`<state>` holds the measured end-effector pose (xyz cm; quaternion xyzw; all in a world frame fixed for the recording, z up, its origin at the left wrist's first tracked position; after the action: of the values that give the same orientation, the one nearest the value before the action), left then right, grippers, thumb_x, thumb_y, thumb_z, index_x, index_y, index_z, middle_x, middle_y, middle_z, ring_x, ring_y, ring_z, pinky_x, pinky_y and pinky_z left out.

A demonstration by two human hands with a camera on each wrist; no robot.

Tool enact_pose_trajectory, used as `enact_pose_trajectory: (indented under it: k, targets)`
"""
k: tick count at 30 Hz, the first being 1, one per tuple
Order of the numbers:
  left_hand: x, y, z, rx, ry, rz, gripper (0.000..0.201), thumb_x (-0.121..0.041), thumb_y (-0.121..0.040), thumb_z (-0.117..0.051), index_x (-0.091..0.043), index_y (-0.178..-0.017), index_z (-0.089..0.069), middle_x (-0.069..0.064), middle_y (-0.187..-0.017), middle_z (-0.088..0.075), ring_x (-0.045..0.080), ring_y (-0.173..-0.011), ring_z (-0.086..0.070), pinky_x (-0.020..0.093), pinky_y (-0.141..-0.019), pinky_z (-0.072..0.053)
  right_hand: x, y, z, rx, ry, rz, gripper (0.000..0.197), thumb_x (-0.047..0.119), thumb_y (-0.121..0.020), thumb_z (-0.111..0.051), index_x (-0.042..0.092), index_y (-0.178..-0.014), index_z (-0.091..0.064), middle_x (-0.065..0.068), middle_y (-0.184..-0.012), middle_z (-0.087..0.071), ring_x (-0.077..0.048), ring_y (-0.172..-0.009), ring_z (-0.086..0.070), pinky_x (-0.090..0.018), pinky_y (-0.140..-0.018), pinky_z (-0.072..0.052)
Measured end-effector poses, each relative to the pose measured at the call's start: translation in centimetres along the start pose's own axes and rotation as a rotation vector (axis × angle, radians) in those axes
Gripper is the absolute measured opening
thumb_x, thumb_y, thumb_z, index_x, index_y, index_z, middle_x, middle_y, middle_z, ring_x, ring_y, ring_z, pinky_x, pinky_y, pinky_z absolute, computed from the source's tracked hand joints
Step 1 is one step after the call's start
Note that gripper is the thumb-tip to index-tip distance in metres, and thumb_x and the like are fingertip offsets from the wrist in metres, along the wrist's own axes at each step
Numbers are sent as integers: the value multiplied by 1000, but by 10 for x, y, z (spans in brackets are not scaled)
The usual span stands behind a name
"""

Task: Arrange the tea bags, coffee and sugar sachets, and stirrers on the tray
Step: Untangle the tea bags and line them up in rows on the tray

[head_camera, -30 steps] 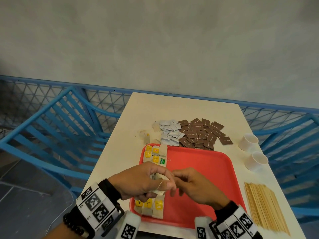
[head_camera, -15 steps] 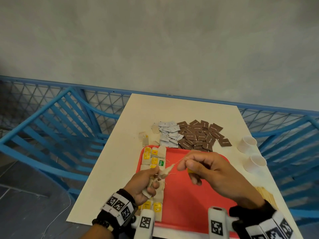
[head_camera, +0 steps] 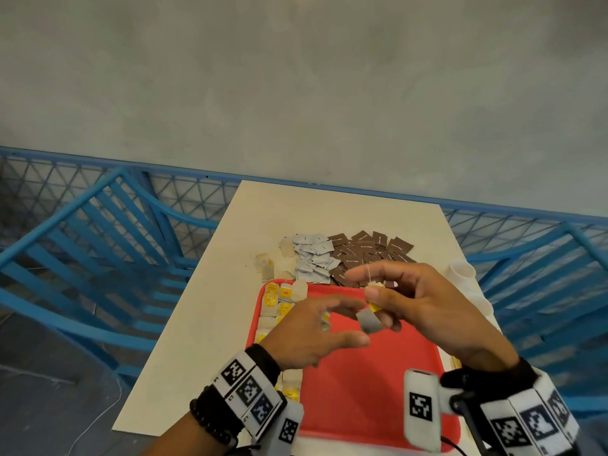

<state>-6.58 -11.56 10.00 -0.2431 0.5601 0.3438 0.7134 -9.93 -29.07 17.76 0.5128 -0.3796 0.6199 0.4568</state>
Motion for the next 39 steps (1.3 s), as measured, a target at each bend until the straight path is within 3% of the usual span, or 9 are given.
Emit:
enact_pose_trajectory:
  k: [4,8,11,14,19,22,24,32,39]
  targets:
    - [2,1,2,-55,24,-2,23,-33,-90,-73,-23,-109,-69,-8,-108,-70,15,-41,-47,40,-42,-49,0,-3,-2,-32,-29,2,27,20,-90,-63,15,-116,-71,-8,-59,-54,-15,-54,-49,-22,-52,-45]
    - [2,3,5,-77,39,16,13,-31,-92,-71,-21,-99,-73,-8,-91,-73,22,-44,-49,40,-45,-47,3,-7,-10,-60,-35,24,29,19,-89,-64,11,-116,-70,-6,-59,-57,-15,-53,-51,-21,-53,-45]
    - [2,8,10,-98,78,33,23,-34,-95,-64,-16,-105,-76,-4,-92,-76,14,-39,-47,36,-47,-47,-1,-13,-4,-261,-84,62,25,18,-84,-68,12,-108,-73,-3,-64,-60,-12,-54,-53,-21,-52,-45]
    - [6,12,16,-142,125,58,21,-32,-93,-67,-15,-98,-78,-4,-96,-78,22,-48,-52,35,-50,-48,-11,-17,1,-405,-125,68,22,19,-77,-74,9,-96,-75,1,-61,-60,-10,-54,-51,-20,-51,-42]
    - [15,14,18,-204,112,105,21,-31,-96,-64,-23,-81,-77,-11,-61,-67,17,-38,-48,36,-53,-46,-32,-16,2,-515,-245,5,26,23,-77,-74,5,-96,-75,-7,-72,-67,-14,-64,-58,-20,-57,-49]
    - [20,18,15,-179,82,110,18,-33,-94,-66,-24,-84,-77,8,-89,-73,19,-40,-50,28,-47,-46,-35,-18,2,-510,-374,-15,31,21,-81,-68,1,-104,-72,-7,-72,-67,-15,-68,-59,-20,-61,-52]
    - [23,18,17,-212,91,117,15,-31,-91,-70,-18,-86,-77,7,-95,-71,21,-43,-49,29,-45,-45,-34,-19,0,-499,-428,-8,32,19,-83,-65,-2,-107,-69,-7,-71,-66,-15,-67,-60,-19,-61,-53]
    - [34,15,23,-371,240,278,22,-23,-96,-64,-5,-87,-73,-12,-46,-40,10,-39,-34,26,-42,-41,-65,-25,-29,-463,-317,-174,14,-1,-84,-71,1,-98,-71,-8,-72,-66,-11,-57,-57,-18,-52,-48]
    - [31,16,24,-356,274,336,25,-18,-98,-57,-11,-78,-70,0,-47,-31,18,-39,-34,26,-44,-41,-90,-32,-52,-400,-272,-268,8,3,-88,-70,1,-96,-71,-12,-70,-67,-14,-58,-62,-21,-55,-50]
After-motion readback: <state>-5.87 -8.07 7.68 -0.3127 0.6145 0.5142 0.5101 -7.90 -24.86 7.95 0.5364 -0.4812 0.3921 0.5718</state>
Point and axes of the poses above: each hand's wrist, its own y-axis away from the middle knuckle, its own z-axis out of the back of the hand, x = y × z, the point moved 2 cm from there along -y, towards the middle knuckle
